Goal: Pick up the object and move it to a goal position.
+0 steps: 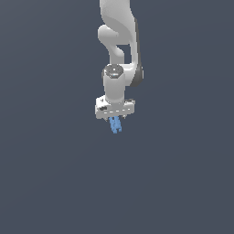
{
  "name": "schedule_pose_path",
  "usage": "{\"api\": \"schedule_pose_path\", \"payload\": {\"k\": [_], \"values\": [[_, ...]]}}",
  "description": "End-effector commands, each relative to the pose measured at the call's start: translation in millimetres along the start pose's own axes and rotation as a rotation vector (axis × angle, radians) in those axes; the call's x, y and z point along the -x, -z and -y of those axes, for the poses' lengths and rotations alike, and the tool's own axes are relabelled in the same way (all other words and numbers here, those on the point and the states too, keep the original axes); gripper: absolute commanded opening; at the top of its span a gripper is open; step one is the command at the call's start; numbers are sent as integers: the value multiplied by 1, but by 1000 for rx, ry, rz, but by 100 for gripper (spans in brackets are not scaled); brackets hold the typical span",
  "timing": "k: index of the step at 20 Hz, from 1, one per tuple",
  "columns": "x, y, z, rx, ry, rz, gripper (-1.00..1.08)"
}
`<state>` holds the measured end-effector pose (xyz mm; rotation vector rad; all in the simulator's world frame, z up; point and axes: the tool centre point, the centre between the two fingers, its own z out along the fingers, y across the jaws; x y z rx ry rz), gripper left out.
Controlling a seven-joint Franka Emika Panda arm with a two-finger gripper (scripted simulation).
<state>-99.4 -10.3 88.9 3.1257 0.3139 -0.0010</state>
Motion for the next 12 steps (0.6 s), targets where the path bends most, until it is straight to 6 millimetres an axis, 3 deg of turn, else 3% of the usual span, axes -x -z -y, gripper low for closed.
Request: {"api": "schedule_pose_path", "payload": {"k": [1, 7, 12], "values": [[3, -1, 1, 0, 6, -1, 100], [2, -6, 1, 0, 4, 0, 100], [3, -25, 1, 0, 4, 0, 100]]}}
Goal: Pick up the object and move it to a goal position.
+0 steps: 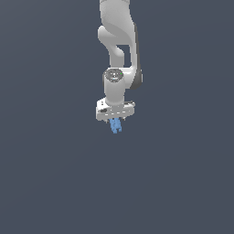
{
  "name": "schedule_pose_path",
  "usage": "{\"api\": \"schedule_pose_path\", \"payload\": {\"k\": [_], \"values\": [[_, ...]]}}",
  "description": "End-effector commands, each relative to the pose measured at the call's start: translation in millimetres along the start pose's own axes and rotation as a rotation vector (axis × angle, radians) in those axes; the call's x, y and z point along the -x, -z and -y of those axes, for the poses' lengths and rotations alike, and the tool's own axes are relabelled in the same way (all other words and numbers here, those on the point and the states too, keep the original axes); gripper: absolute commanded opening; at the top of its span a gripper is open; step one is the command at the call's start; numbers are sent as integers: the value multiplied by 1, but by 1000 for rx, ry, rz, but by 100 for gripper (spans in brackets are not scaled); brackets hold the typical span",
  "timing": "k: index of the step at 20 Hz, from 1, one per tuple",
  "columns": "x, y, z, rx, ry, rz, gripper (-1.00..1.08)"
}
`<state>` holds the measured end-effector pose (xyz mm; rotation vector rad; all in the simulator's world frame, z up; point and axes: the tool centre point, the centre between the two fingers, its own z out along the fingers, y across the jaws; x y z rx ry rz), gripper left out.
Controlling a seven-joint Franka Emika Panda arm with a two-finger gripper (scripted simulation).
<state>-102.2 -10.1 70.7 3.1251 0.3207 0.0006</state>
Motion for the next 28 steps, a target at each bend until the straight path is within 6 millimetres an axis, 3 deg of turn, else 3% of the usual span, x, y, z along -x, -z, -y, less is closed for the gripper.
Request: {"api": "schedule_pose_path", "payload": {"k": [1, 10, 11, 22, 28], "values": [[1, -12, 0, 0, 1, 1, 100], [1, -34, 0, 0, 1, 0, 100], [1, -34, 0, 0, 1, 0, -100], [1, -33, 0, 0, 1, 0, -100], [-6, -29, -16, 0, 1, 0, -100]]}}
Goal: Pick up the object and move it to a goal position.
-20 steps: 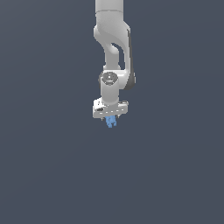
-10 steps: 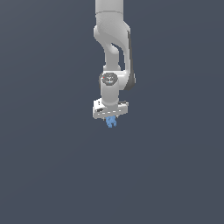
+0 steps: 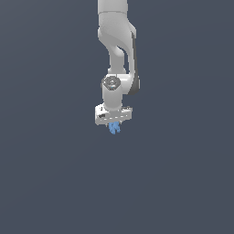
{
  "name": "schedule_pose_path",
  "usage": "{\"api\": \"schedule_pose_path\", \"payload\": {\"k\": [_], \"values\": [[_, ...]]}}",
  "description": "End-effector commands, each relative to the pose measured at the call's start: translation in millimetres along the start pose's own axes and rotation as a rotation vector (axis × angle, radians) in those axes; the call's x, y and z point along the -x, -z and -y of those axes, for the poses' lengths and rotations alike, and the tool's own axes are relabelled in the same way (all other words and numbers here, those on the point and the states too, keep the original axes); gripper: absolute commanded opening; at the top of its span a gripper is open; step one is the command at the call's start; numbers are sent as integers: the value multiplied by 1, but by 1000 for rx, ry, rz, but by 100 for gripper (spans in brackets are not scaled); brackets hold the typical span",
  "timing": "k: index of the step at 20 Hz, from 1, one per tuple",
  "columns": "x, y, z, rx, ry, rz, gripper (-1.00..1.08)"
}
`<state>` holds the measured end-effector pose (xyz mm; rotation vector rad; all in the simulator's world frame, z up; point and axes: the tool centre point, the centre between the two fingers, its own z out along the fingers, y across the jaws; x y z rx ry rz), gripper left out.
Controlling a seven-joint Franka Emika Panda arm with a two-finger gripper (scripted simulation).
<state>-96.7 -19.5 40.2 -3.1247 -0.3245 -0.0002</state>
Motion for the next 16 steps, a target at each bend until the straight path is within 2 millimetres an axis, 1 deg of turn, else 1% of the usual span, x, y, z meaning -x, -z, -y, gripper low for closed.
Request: {"api": "schedule_pose_path", "payload": {"k": [1, 6, 13, 16], "values": [[-4, 2, -11, 0, -1, 0, -100], [-16, 9, -42, 0, -1, 0, -100], [-41, 22, -99, 0, -1, 0, -100], [-50, 26, -121, 0, -1, 0, -100]]}}
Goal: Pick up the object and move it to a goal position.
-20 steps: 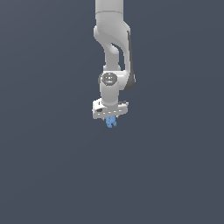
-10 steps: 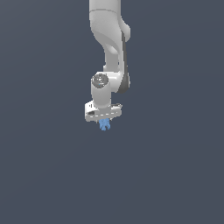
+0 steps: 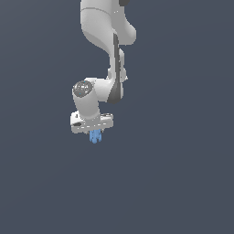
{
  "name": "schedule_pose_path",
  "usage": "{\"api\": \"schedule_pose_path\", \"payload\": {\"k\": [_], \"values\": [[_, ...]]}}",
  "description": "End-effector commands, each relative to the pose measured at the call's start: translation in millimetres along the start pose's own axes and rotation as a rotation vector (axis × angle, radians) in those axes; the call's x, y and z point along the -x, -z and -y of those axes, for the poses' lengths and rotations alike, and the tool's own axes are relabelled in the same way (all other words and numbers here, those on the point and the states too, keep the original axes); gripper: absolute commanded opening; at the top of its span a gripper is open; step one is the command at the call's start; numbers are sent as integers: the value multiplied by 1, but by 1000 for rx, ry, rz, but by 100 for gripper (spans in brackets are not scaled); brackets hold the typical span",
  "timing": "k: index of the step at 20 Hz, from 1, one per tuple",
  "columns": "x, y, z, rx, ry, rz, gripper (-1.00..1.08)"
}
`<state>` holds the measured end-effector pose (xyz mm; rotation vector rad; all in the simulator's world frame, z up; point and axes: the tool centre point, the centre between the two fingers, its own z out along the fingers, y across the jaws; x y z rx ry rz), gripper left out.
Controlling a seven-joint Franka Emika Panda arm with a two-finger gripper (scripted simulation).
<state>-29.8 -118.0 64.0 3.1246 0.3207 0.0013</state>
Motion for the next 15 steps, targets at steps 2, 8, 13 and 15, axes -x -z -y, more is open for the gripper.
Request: {"api": "schedule_pose_path", "payload": {"k": [2, 8, 13, 15], "values": [[-10, 5, -22, -1, 2, 1, -100], [-21, 9, -44, -1, 2, 1, -100], [-25, 11, -52, -1, 2, 1, -100], [-26, 11, -53, -1, 2, 1, -100]]}}
